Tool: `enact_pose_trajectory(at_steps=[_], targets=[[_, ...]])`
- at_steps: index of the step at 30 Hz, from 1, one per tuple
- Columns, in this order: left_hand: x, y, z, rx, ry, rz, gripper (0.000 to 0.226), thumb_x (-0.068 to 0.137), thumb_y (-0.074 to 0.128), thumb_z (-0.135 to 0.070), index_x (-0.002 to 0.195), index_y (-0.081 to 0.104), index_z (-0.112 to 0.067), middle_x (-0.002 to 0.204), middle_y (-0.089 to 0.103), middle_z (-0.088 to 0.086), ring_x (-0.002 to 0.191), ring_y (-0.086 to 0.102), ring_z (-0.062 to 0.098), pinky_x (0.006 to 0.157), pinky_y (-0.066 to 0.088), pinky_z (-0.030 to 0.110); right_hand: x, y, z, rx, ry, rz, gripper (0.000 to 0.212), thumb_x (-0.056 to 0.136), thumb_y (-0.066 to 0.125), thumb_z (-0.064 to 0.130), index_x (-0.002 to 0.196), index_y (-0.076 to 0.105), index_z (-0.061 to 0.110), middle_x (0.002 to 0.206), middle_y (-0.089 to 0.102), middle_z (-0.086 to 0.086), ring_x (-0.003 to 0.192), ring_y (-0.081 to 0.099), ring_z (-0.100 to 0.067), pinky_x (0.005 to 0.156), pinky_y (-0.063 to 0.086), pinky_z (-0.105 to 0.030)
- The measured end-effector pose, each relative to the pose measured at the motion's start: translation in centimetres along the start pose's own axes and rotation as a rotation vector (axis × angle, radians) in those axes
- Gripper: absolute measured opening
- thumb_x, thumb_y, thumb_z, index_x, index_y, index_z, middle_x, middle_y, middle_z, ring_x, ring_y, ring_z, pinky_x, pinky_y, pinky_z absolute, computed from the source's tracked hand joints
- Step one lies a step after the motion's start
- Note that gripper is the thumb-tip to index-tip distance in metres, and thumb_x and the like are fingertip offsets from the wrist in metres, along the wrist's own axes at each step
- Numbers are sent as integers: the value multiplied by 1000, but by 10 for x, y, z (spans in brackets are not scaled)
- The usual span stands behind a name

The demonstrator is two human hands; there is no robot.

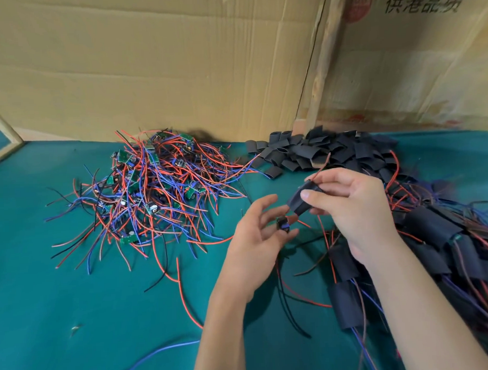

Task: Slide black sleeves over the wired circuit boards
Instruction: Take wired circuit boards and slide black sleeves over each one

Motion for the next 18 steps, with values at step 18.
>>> enact_pose_trajectory(at_steps=[18], targets=[[-1,-12,-6,-60,54,-60,21,93,63,2,109,71,-10,90,78,6,71,74,15,50,47,17,-4,4,-5,238,144,234,19,86,71,-3,103,70,5,102,77,-17,88,73,-23,72,60,-28]])
Point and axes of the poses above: each hand's wrist, its own x-axis towards the middle knuckle, its own y-axis out of the palm, z = x × y, the point moved 7 cm from there along x, towards the middle knuckle
